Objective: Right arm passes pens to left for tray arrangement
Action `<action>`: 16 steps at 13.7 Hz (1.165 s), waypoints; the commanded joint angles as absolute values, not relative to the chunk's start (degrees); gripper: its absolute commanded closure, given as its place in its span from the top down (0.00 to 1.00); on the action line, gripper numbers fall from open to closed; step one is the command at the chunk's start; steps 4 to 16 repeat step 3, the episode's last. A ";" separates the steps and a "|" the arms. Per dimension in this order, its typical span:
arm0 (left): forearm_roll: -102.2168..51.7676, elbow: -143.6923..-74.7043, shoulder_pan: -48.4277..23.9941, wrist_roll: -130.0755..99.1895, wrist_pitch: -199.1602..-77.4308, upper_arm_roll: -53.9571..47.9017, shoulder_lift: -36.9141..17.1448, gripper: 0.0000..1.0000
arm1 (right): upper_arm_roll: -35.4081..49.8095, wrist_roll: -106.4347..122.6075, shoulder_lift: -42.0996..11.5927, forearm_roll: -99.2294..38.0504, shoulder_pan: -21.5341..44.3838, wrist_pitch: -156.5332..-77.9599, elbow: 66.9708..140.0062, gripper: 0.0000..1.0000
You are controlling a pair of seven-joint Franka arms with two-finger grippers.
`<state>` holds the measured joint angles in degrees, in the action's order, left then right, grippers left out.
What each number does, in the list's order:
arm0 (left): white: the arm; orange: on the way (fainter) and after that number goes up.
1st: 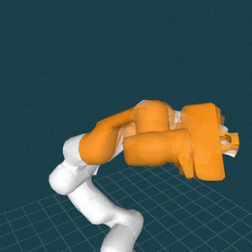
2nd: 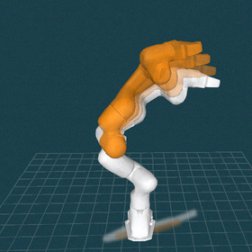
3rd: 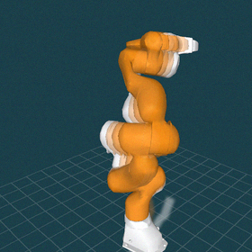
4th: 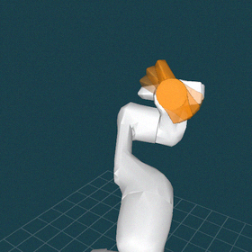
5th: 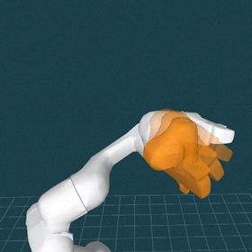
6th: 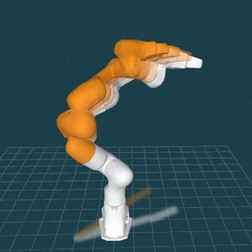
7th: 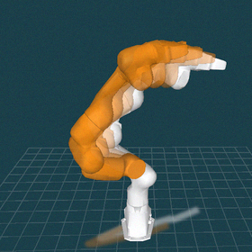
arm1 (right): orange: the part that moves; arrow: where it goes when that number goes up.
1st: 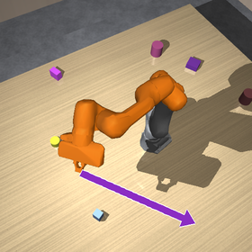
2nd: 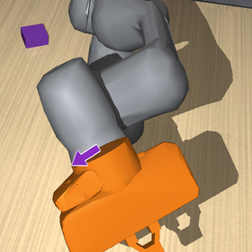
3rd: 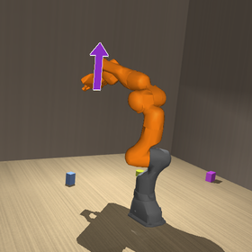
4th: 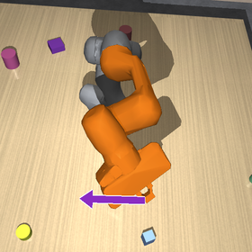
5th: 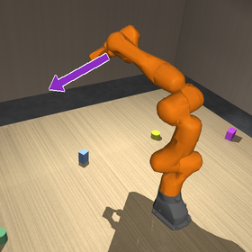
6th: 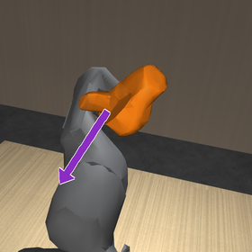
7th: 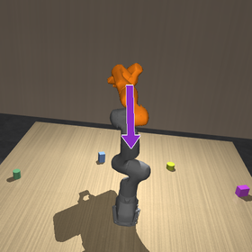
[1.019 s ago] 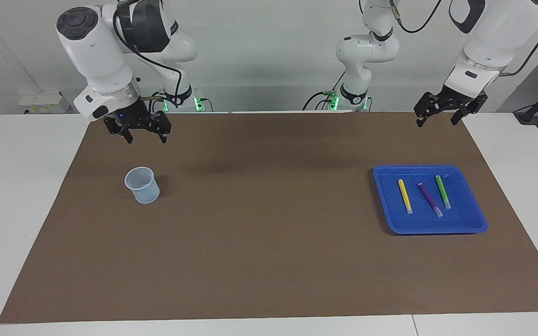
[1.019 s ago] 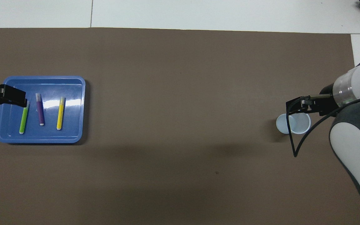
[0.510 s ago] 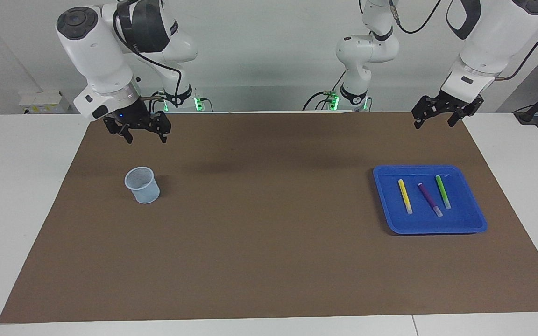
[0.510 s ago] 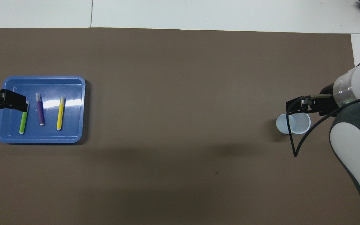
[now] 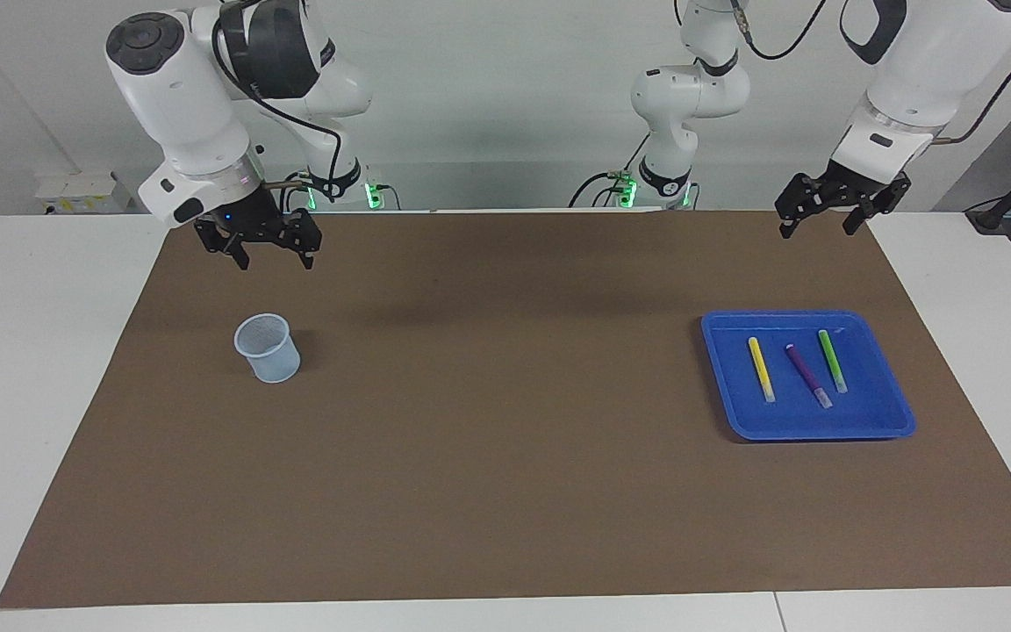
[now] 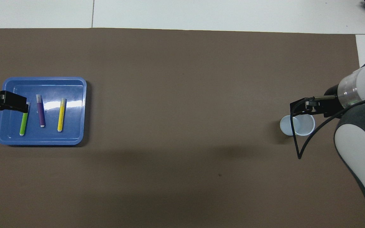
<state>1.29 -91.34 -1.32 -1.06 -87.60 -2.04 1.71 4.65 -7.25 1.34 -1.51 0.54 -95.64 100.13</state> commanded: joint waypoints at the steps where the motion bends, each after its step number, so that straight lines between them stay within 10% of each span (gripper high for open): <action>1: 0.79 -91.23 -1.76 -0.97 -86.57 -1.49 2.29 1.00 | 5.45 -6.86 1.14 -0.53 -0.35 -95.10 99.32 1.00; 16: 0.70 -91.23 -1.84 -0.97 -86.57 -1.49 2.29 1.00 | 5.45 -6.86 1.14 -0.53 -0.35 -95.01 99.32 1.00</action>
